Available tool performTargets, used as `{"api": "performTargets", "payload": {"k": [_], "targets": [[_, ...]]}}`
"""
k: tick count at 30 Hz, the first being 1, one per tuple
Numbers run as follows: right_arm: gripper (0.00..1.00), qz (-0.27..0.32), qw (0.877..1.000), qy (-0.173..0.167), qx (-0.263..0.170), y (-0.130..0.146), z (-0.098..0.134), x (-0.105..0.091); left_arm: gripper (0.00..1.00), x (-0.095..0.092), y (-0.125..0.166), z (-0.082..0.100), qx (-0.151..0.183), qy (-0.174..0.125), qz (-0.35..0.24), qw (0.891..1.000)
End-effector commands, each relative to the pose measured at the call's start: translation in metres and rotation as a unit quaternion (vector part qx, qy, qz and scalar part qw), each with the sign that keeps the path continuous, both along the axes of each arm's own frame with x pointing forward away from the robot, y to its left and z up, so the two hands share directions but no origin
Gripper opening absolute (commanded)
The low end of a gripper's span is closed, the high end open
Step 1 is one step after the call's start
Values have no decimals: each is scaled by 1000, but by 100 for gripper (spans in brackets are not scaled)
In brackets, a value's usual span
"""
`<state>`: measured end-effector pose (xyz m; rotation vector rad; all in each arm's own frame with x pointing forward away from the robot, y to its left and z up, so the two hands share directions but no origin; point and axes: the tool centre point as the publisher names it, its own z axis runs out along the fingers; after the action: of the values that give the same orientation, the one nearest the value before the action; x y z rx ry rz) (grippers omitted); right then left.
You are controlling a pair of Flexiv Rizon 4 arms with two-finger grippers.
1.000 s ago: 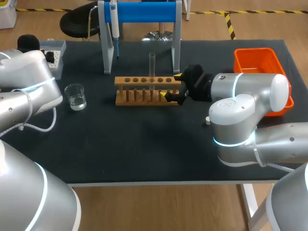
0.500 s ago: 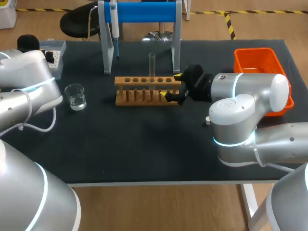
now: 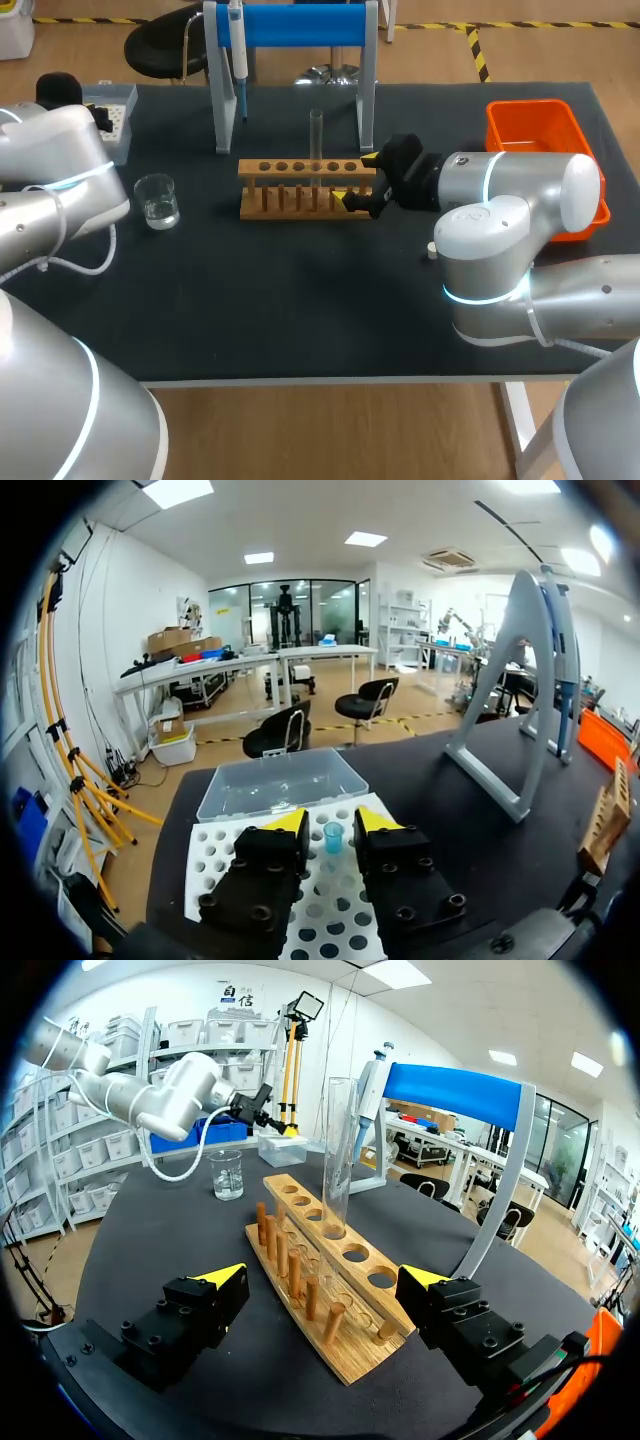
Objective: Invert the test tube, pick up the pipette, mount the tip to pipette, aspirate from beaker and dispense into the tube, eject the tip, return the pipette, and cap with the stopper.
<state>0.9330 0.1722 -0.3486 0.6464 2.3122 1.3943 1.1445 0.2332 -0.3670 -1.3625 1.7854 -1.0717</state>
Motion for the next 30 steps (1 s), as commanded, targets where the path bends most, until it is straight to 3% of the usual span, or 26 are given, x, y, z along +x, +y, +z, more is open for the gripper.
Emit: {"api": "performTargets", "payload": {"k": [1, 5, 8, 19, 30], "targets": [[100, 0, 1000, -1, 1, -1, 0, -1, 25, 0, 0, 2, 1, 3, -2, 1000], [100, 0, 1000, -1, 1, -1, 0, -1, 7, 0, 0, 2, 1, 2, -2, 1000], [100, 0, 1000, -1, 1, -1, 0, -1, 1, 0, 0, 2, 0, 2, -2, 1000], [100, 0, 1000, -1, 1, -1, 0, -1, 0, -2, 0, 4, 1, 1, -2, 1000], [100, 0, 1000, -1, 1, -1, 0, -1, 0, 1, 0, 19, 10, -6, -2, 1000]]}}
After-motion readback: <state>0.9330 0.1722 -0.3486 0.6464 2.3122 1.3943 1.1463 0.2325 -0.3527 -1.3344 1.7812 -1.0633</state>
